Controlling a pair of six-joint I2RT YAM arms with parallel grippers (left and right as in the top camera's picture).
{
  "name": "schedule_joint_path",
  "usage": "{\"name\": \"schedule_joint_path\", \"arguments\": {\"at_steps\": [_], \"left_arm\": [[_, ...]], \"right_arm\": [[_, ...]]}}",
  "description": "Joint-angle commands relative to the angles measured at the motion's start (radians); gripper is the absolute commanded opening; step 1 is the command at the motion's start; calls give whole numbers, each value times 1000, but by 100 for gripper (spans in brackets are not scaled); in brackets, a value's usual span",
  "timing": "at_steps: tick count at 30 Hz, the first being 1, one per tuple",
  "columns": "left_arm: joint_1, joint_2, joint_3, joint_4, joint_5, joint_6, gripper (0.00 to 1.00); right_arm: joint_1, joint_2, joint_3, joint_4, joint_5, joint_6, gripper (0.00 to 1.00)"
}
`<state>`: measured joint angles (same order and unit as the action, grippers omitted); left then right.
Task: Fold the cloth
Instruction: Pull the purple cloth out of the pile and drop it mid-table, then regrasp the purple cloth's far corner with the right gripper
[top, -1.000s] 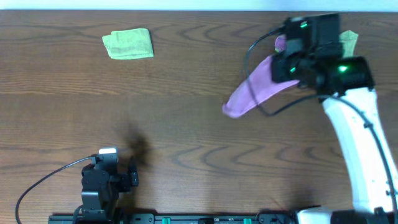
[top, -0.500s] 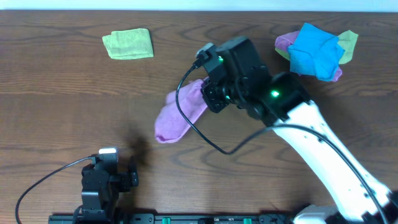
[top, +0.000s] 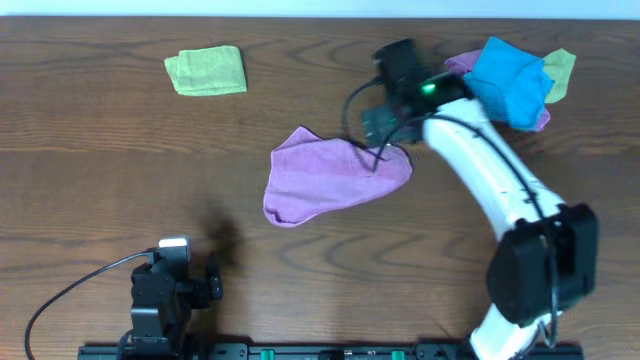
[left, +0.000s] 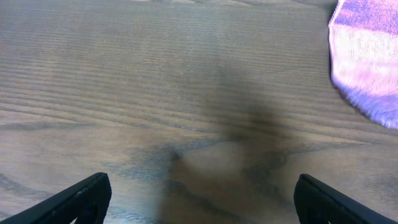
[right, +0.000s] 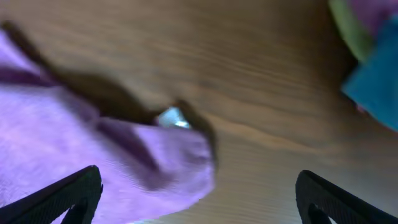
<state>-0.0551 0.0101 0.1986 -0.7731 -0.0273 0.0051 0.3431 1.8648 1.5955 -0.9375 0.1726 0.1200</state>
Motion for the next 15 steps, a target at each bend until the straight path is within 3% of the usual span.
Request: {"name": "schedule_joint_path", "arguments": {"at_steps": [1,5,8,15], "left_arm": [[2,-6,-25,-15,-9,18,95],[2,-6,-25,-15,-9,18,95],[2,-6,-25,-15,-9,18,95],[2,-6,-25,-9,-6,17,95]], "right_arm": [[-43,-80,11,-18,-104,37,99],[-93,-113,11,-74,-225,10,99],[-101,-112,9,-137,-385,-116,99],[-107,-93,-92,-34,-394,-242,99]]}}
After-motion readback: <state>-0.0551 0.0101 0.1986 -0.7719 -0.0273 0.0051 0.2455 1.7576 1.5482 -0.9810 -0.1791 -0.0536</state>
